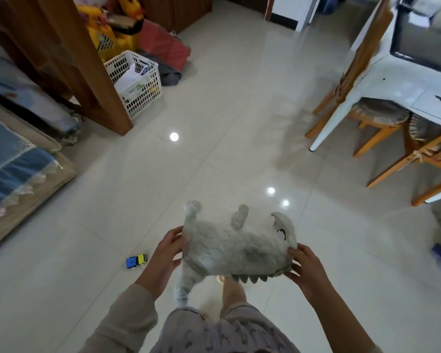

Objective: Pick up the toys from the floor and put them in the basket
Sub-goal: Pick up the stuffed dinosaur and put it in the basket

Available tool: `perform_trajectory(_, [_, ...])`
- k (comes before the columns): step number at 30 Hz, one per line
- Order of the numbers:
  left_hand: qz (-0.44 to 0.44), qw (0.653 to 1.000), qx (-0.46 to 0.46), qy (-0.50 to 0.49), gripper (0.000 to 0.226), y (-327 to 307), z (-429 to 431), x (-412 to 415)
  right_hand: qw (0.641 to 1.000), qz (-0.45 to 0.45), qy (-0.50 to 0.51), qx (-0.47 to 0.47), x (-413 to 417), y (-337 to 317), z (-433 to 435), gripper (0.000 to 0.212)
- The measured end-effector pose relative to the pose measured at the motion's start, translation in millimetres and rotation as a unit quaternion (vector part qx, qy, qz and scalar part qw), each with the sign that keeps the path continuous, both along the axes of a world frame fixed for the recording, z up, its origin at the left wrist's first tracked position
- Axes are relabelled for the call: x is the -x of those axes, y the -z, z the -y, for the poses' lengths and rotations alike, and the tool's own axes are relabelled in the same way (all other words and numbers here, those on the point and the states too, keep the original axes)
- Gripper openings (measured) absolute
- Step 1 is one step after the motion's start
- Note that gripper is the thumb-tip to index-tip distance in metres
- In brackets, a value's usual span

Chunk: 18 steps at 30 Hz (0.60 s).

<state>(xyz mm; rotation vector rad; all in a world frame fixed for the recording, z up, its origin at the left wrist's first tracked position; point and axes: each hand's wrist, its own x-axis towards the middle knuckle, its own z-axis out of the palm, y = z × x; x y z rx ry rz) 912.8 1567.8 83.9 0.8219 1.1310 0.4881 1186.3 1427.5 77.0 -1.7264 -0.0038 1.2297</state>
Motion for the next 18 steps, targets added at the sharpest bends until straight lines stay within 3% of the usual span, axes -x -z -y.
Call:
perform_trajectory(10, [-0.029,0.995,0.030,-0.087,0.022,13.0,-134.7,-63.6,0.994,-0.012,-0.110,0.000,-91.9,-7.8,-191.8,0.020])
perform_trajectory(18, [-0.002,0.982,0.058,-0.179,0.022,16.7,-231.5,-87.0,0.980,-0.015,-0.199,-0.007,-130.3,-19.5,-329.4,0.018])
